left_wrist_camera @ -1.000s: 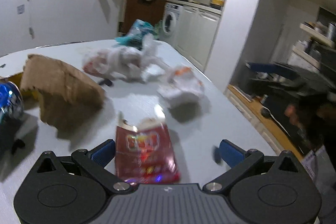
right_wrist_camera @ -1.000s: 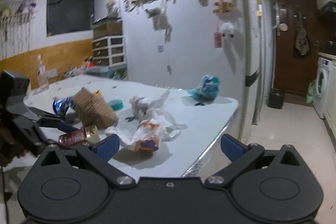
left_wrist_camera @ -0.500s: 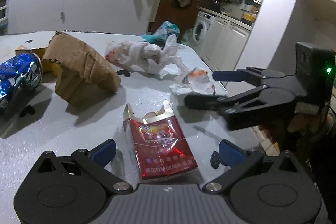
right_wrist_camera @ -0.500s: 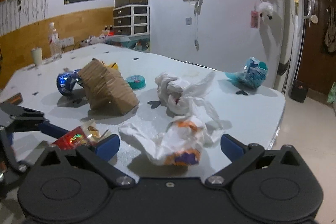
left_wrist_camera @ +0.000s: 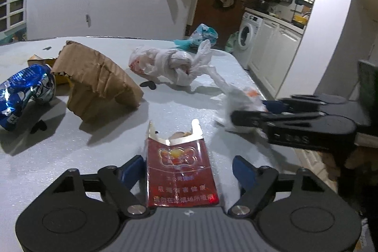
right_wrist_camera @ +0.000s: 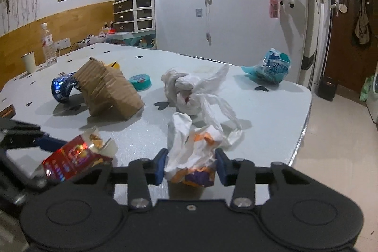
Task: Collect trash
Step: 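Grasp the red cigarette pack with the left tool while the right tool grasps the white tissue, then carry the held pack and tissue off the counter over the yellow bin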
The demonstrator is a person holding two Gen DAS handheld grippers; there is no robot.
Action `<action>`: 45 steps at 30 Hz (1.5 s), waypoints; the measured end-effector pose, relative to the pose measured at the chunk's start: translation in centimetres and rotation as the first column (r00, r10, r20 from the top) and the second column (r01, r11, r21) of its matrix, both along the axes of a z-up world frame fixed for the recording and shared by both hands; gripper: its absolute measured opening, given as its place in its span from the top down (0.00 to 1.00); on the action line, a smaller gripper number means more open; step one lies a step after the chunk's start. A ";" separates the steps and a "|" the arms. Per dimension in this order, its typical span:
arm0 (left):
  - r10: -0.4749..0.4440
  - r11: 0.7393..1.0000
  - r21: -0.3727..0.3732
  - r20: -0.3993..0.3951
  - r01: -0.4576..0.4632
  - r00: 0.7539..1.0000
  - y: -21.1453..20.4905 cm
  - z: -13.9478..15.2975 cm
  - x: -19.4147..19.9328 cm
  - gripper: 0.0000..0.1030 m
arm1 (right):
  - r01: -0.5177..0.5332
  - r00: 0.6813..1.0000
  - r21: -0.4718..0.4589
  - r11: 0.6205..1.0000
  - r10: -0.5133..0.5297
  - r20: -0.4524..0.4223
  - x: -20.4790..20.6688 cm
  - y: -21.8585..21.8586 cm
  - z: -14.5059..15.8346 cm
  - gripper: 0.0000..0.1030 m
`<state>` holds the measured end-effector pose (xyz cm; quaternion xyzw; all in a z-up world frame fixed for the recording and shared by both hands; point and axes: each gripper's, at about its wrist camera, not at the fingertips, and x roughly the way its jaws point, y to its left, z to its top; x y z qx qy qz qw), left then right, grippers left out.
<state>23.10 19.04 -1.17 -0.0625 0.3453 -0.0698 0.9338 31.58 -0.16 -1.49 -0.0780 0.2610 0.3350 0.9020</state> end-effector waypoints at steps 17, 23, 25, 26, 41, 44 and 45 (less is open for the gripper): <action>0.074 0.974 0.210 0.044 -0.082 0.996 -3.3 -0.3 -0.9 0.48 | 0.046 0.999 0.029 0.999 -0.046 0.000 -4.4 -3.3 0.5 0.67; 0.090 0.979 0.183 0.038 -0.095 0.995 -3.9 -0.1 -1.7 0.48 | 0.057 0.998 0.023 0.998 -0.057 0.018 -5.9 -4.2 0.8 0.68; 0.088 0.981 0.169 0.042 -0.094 0.995 -4.3 0.1 -2.1 0.48 | 0.064 0.998 0.028 0.998 -0.065 0.021 -6.4 -4.7 1.0 0.68; 0.087 0.982 0.164 0.049 -0.094 0.995 -4.5 0.4 -2.4 0.48 | 0.070 0.997 0.032 0.997 -0.071 0.023 -6.6 -5.1 1.2 0.68; 0.055 0.987 0.141 0.156 -0.078 0.986 -10.2 3.9 -6.1 0.48 | 0.216 0.974 0.071 0.974 -0.220 0.052 -10.3 -11.8 3.7 0.69; 0.038 0.988 0.139 0.167 -0.062 0.985 -11.6 4.1 -6.6 0.48 | 0.245 0.967 0.072 0.967 -0.249 0.056 -11.0 -13.0 3.9 0.69; 0.034 0.989 0.139 0.172 -0.058 0.985 -12.0 4.1 -6.7 0.48 | 0.253 0.965 0.074 0.965 -0.258 0.057 -11.3 -13.5 4.0 0.69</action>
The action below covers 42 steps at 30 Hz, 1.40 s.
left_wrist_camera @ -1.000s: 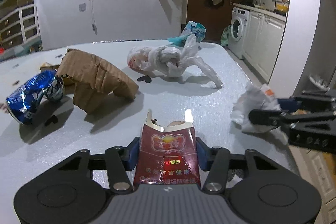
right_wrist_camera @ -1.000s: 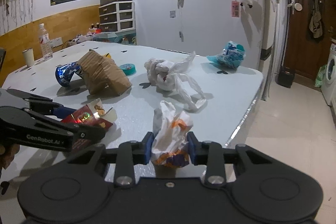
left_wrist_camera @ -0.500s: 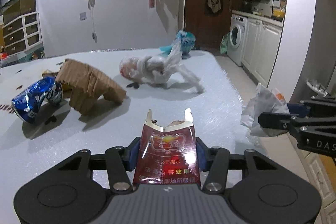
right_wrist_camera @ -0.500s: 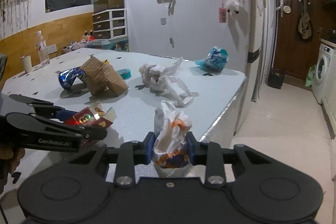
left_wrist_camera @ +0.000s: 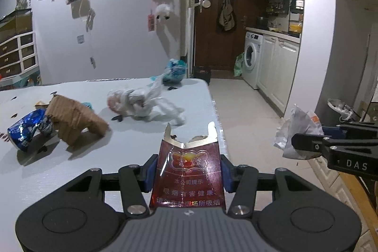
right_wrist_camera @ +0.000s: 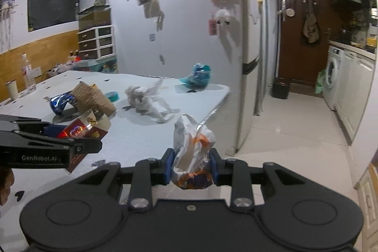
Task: Collect trash
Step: 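Carry the held pack and tissue off the counter over the yellow bin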
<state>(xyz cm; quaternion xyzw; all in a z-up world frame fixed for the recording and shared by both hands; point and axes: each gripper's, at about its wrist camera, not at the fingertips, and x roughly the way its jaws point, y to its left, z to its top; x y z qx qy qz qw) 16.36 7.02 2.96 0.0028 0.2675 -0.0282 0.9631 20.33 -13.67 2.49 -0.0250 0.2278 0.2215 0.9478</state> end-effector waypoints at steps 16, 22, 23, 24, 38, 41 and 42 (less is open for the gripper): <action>-0.136 0.990 -0.023 0.021 0.137 0.990 -8.6 -0.5 -0.6 0.48 | 0.193 0.981 0.045 0.980 -0.193 -0.012 -2.4 -9.2 -1.1 0.69; -0.188 0.981 -0.051 -0.005 0.187 0.982 -12.6 -2.1 0.5 0.48 | 0.269 0.963 0.052 0.962 -0.267 -0.042 -2.4 -12.6 -2.9 0.69; -0.196 0.979 -0.052 -0.011 0.195 0.981 -13.3 -2.4 0.6 0.48 | 0.280 0.959 0.050 0.959 -0.278 -0.048 -2.3 -13.0 -3.3 0.69; -0.204 0.978 -0.052 -0.018 0.202 0.979 -13.9 -2.8 0.9 0.48 | 0.288 0.957 0.047 0.956 -0.286 -0.054 -2.3 -13.4 -3.7 0.69; -0.224 0.974 -0.085 -0.170 0.212 0.960 -19.3 -10.6 6.9 0.48 | 0.361 0.918 -0.004 0.933 -0.356 -0.174 1.1 -16.9 -11.0 0.69; -0.220 0.974 -0.101 -0.210 0.203 0.952 -20.0 -12.5 8.9 0.48 | 0.373 0.903 -0.010 0.928 -0.366 -0.225 2.7 -17.7 -12.7 0.69; -0.219 0.974 -0.107 -0.223 0.200 0.950 -20.2 -13.0 9.5 0.48 | 0.375 0.898 -0.002 0.927 -0.364 -0.247 3.3 -18.0 -13.3 0.69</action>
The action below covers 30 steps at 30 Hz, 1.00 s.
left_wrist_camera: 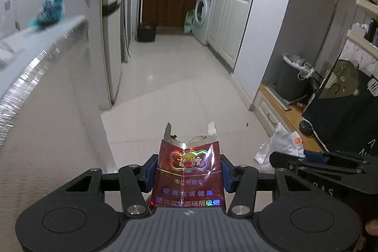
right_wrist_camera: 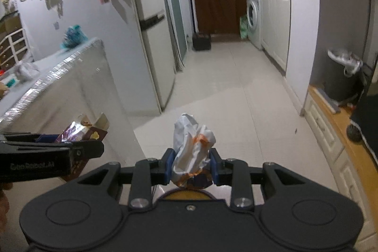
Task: Collect trash
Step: 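Carry the held pack and tissue off the counter over the yellow bin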
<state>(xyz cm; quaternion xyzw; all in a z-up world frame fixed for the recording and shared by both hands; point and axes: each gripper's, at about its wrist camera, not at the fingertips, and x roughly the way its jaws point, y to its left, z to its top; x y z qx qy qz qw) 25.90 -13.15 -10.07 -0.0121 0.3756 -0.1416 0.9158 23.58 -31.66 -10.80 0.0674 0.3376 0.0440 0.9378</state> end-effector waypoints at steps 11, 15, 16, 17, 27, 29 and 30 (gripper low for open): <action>0.009 1.000 -0.001 -0.156 -0.009 0.988 -1.8 -6.7 6.4 0.48 | 0.002 0.985 0.014 1.000 0.000 -0.172 5.4 -1.0 -6.1 0.69; 0.015 1.000 -0.001 -0.214 -0.015 0.977 -1.8 -9.3 8.1 0.48 | 0.009 0.974 0.012 1.000 -0.006 -0.228 7.2 -1.4 -8.4 0.69; 0.019 1.000 -0.006 -0.236 -0.021 0.972 -1.7 -10.1 8.7 0.48 | 0.007 0.970 0.008 1.000 -0.005 -0.242 7.5 -1.4 -8.9 0.69; 0.024 1.000 -0.006 -0.253 -0.027 0.967 -1.7 -10.8 9.1 0.48 | 0.000 0.967 0.004 1.000 0.001 -0.253 7.8 -1.4 -9.5 0.69; 0.023 1.000 0.028 -0.413 -0.012 0.911 -1.5 -18.3 12.5 0.48 | -0.022 0.910 0.000 1.000 0.020 -0.415 11.4 -1.0 -15.7 0.68; 0.014 1.000 0.026 -0.437 -0.003 0.899 -1.5 -19.4 12.9 0.48 | -0.029 0.898 -0.005 1.000 0.024 -0.439 12.0 -0.8 -16.8 0.68; 0.008 1.000 0.020 -0.448 0.001 0.894 -1.5 -20.0 13.1 0.48 | -0.033 0.892 -0.007 0.999 0.026 -0.451 12.3 -0.7 -17.2 0.68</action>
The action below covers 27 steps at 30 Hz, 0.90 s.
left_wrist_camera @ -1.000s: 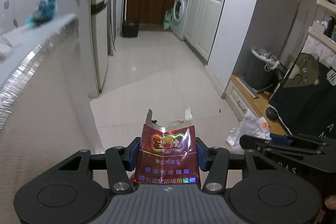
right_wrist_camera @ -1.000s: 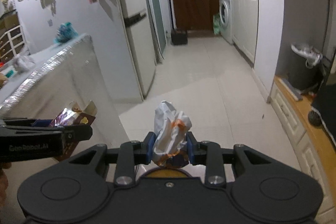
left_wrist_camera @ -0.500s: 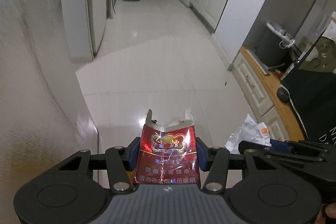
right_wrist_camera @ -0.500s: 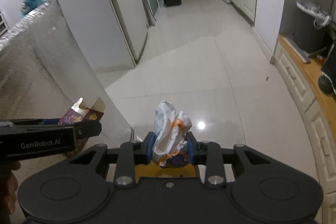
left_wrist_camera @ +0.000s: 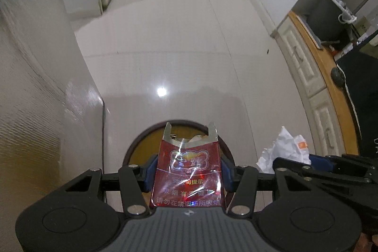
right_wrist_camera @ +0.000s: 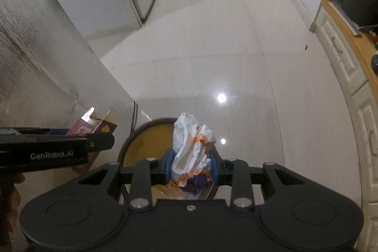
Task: Collect trash
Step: 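Carry the held pack and tissue off the counter over the yellow bin, then open the left tool over the bin while the right tool releases the tissue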
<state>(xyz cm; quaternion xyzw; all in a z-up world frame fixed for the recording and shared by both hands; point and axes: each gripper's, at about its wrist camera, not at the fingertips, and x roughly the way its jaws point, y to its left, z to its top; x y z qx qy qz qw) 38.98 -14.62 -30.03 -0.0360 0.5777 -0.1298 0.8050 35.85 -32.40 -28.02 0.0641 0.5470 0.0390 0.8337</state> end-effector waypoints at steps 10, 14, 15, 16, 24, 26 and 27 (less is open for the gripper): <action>0.000 1.000 -0.025 -0.094 -0.003 0.996 0.3 -4.4 2.0 0.48 | -0.016 0.995 -0.001 1.000 0.016 -0.094 1.5 0.7 -4.0 0.68; 0.035 0.999 -0.026 -0.120 -0.039 0.992 1.3 -5.5 2.5 0.48 | 0.009 0.995 0.045 0.999 -0.004 -0.104 2.2 0.6 -4.9 0.67; 0.046 0.998 -0.026 -0.126 -0.049 0.991 1.6 -5.7 2.6 0.48 | 0.013 0.995 0.061 0.998 -0.007 -0.102 2.4 0.7 -5.0 0.67; 0.055 0.998 -0.024 -0.133 -0.059 0.990 1.9 -5.9 2.7 0.48 | 0.016 0.995 0.073 0.997 -0.008 -0.098 2.7 0.8 -5.2 0.67; 0.108 0.993 -0.024 -0.155 -0.113 0.982 3.2 -6.5 3.1 0.48 | 0.006 0.999 0.128 0.992 0.000 -0.042 3.8 2.4 -5.4 0.58; 0.112 0.993 -0.017 -0.156 -0.117 0.981 3.2 -6.5 3.2 0.48 | 0.001 0.999 0.130 0.992 0.005 -0.045 3.8 2.7 -5.4 0.52; 0.112 0.993 -0.017 -0.158 -0.116 0.981 3.4 -6.5 3.2 0.48 | 0.002 0.999 0.126 0.992 0.004 -0.047 3.8 2.6 -5.5 0.47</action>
